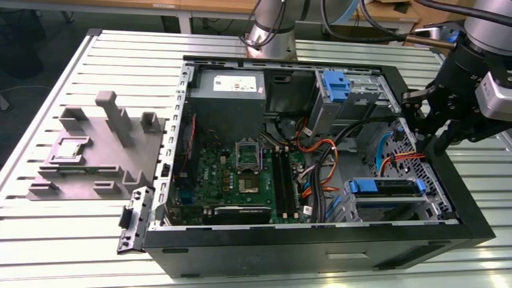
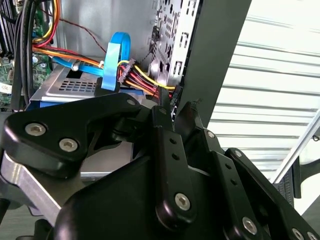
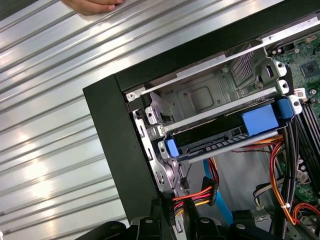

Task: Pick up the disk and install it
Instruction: 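Insert the first disk wire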

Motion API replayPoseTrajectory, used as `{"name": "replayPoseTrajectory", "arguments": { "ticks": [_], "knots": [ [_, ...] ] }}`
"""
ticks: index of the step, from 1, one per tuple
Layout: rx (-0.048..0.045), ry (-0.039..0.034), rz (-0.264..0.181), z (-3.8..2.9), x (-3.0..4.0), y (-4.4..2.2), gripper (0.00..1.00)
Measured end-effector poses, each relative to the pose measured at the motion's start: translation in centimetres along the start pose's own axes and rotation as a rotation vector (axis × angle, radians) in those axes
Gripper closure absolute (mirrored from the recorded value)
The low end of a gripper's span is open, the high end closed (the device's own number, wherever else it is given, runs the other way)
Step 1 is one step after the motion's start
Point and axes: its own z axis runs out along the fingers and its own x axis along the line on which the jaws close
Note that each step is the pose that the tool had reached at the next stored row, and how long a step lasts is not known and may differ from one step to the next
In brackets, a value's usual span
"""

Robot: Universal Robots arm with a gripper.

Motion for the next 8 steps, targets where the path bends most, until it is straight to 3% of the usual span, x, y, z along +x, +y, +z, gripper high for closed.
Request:
{"name": "replayPoseTrajectory", "arguments": {
  "ticks": [8],
  "knots": [
    [-0.0014,0.0003,0.007,0.44,0.09,-0.06,0.69]
  ]
}}
